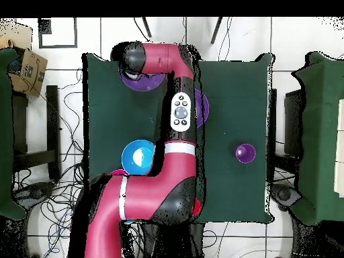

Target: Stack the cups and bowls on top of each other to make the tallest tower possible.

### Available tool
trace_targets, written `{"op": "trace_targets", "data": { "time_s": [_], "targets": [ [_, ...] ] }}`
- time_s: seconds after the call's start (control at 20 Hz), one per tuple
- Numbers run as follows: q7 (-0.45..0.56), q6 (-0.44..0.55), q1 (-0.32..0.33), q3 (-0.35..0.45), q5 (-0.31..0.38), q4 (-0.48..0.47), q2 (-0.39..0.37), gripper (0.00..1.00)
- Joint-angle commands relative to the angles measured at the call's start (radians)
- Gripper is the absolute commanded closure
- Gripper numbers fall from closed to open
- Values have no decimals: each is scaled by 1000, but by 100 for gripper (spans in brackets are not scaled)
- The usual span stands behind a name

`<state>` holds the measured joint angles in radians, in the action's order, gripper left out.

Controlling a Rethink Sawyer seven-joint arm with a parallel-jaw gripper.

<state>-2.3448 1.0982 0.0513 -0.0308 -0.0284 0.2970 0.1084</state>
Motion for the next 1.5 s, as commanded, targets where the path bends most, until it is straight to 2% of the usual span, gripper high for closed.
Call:
{"op": "trace_targets", "data": {
  "time_s": [0.05, 0.35, 0.45, 0.6, 0.9, 1.25, 1.5],
  "targets": [
    [218, 570, 25, 146, -88, 70, 4, 0],
    [230, 546, 35, 107, -107, 195, -50, 0],
    [213, 521, 32, 107, -121, 276, -81, 0],
    [207, 495, 26, 109, -127, 344, -102, 0],
    [196, 377, 15, 113, -123, 534, -182, 0],
    [139, 358, -20, 134, -117, 542, -197, 0],
    [105, 326, -36, 147, -130, 601, -244, 0]
  ]
}}
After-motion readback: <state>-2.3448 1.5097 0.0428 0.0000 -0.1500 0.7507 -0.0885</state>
